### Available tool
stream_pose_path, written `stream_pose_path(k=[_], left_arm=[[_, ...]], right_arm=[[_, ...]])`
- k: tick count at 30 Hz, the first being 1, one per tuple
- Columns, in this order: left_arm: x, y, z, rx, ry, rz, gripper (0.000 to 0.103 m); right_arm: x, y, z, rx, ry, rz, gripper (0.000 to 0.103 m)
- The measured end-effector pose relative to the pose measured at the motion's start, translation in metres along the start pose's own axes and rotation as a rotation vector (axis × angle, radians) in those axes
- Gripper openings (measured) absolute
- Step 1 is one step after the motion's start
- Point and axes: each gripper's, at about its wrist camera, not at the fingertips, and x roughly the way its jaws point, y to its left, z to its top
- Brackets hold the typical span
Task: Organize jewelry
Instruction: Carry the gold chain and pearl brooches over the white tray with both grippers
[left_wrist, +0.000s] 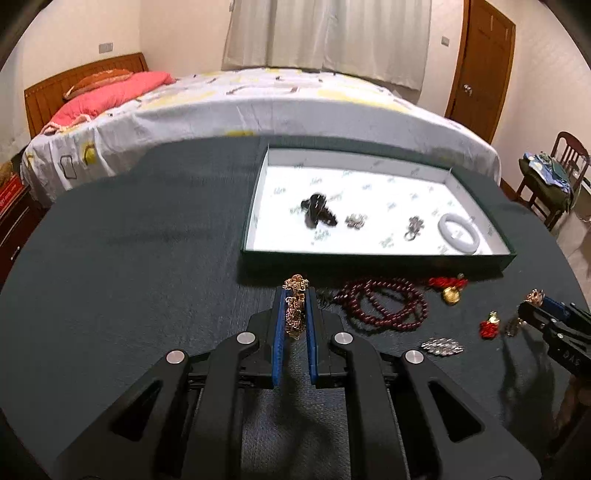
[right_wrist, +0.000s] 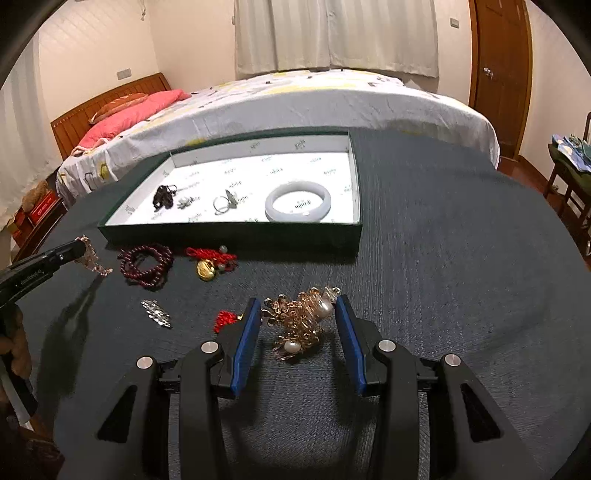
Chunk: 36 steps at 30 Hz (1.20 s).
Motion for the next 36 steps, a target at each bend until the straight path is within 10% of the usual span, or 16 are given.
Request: stream_pose_path(k=[22,36], left_arm=[[-0.051,-0.033,0.045,0.045,-0.154,-0.069,0.011],[-0.014,-0.068,0.109,0.063,-0.219,-0.118,0.011]], right_arm=[[-0.046,0.017,0.044,-0.036,-0.152,0.02,0.042],[-0.022,0.02,0.121,-0.058,-0.273,0.028,0.042]])
